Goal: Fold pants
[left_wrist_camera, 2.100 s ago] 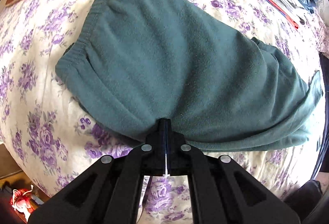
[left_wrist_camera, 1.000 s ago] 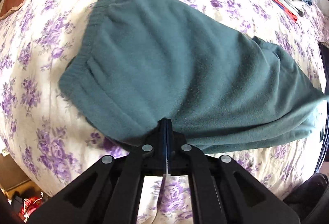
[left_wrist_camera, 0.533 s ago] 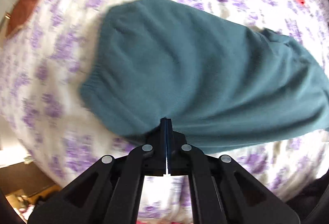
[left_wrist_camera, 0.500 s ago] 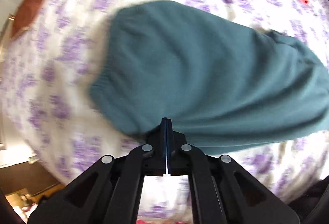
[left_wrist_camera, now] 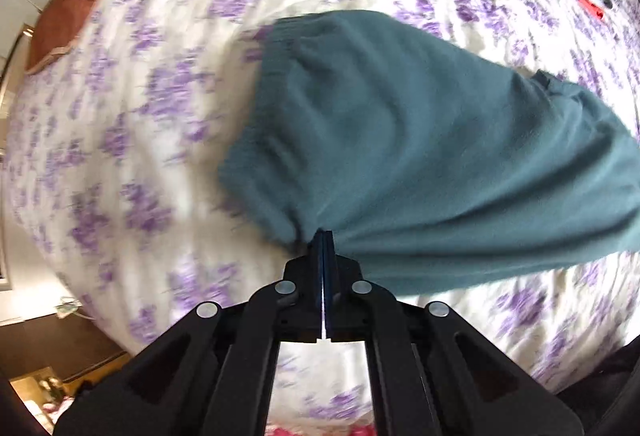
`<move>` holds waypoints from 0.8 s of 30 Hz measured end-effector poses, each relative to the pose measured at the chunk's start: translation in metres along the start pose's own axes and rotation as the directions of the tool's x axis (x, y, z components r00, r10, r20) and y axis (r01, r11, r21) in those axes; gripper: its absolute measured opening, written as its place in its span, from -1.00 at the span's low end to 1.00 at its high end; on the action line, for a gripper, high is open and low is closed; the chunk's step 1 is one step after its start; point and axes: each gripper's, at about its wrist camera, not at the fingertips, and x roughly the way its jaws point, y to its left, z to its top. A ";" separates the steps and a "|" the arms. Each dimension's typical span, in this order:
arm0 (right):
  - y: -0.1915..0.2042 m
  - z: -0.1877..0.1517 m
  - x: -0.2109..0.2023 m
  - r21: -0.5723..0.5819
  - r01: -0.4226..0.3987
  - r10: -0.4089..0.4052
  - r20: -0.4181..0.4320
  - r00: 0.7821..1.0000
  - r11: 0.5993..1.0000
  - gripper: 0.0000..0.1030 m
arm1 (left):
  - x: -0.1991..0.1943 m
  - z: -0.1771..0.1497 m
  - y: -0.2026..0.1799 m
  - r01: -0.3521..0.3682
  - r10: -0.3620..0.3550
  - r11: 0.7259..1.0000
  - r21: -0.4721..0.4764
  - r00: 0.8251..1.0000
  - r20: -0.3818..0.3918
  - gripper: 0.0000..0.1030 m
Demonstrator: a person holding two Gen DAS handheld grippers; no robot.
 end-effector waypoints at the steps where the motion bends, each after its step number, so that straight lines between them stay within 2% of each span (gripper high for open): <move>1: 0.014 -0.002 -0.008 -0.053 -0.023 0.025 0.025 0.999 0.998 -0.13 | -0.004 -0.002 0.007 -0.004 0.004 1.000 -0.006 1.000 0.002 -0.98; 3: 0.047 -0.004 -0.018 -0.162 -0.114 0.126 0.071 0.989 0.980 -0.16 | -0.020 -0.003 0.018 -0.025 0.026 0.999 -0.031 0.999 0.026 -0.98; 5: 0.082 -0.002 -0.009 -0.265 -0.131 0.159 0.087 0.984 0.955 -0.20 | -0.041 0.001 0.018 0.029 -0.025 0.998 -0.050 0.997 0.070 -0.98; 7: 0.111 0.002 0.012 -0.327 -0.112 0.145 0.078 0.986 0.938 -0.51 | -0.055 0.007 0.016 0.077 -0.071 0.996 -0.053 0.991 0.109 -0.98; 8: 0.122 0.003 0.027 -0.345 -0.104 0.133 0.061 0.989 0.933 -0.55 | -0.062 0.011 0.011 0.095 -0.088 0.994 -0.046 0.987 0.132 -0.98; 12: 0.144 -0.002 0.074 -0.392 -0.030 0.017 -0.037 0.999 0.920 -0.54 | -0.050 0.029 -0.014 0.102 -0.094 0.994 -0.049 0.985 0.142 -0.98; 14: 0.158 -0.002 0.067 -0.452 0.023 -0.052 -0.051 0.997 0.892 -0.54 | -0.028 0.039 -0.020 0.107 -0.099 0.992 -0.066 0.989 0.111 -0.98; 16: 0.185 0.006 0.046 -0.496 -0.012 -0.020 -0.059 0.998 0.868 -0.54 | -0.005 0.045 -0.018 0.088 -0.083 0.991 -0.102 0.995 0.055 -0.98; 18: 0.231 0.006 0.016 -0.620 -0.023 0.031 0.002 1.000 0.785 -0.48 | 0.012 0.041 -0.011 0.083 -0.081 0.987 -0.139 0.997 0.018 -0.98; 19: 0.256 0.004 0.006 -0.682 -0.031 0.060 0.019 0.998 0.731 -0.26 | 0.013 0.036 -0.007 0.095 -0.092 0.984 -0.148 0.995 0.025 -0.98; 21: 0.307 0.000 -0.005 -0.783 -0.076 0.145 0.018 0.989 0.617 0.00 | 0.012 0.025 -0.001 0.102 -0.097 0.982 -0.161 0.995 0.036 -0.97; 22: 0.334 -0.002 -0.006 -0.827 -0.092 0.183 0.013 0.983 0.555 0.00 | 0.013 0.020 0.001 0.103 -0.097 0.981 -0.167 0.994 0.039 -0.97; 24: 0.392 -0.005 0.002 -0.910 -0.119 0.236 -0.024 0.972 0.398 -0.01 | 0.012 0.011 0.001 0.100 -0.091 0.981 -0.168 0.994 0.063 -0.97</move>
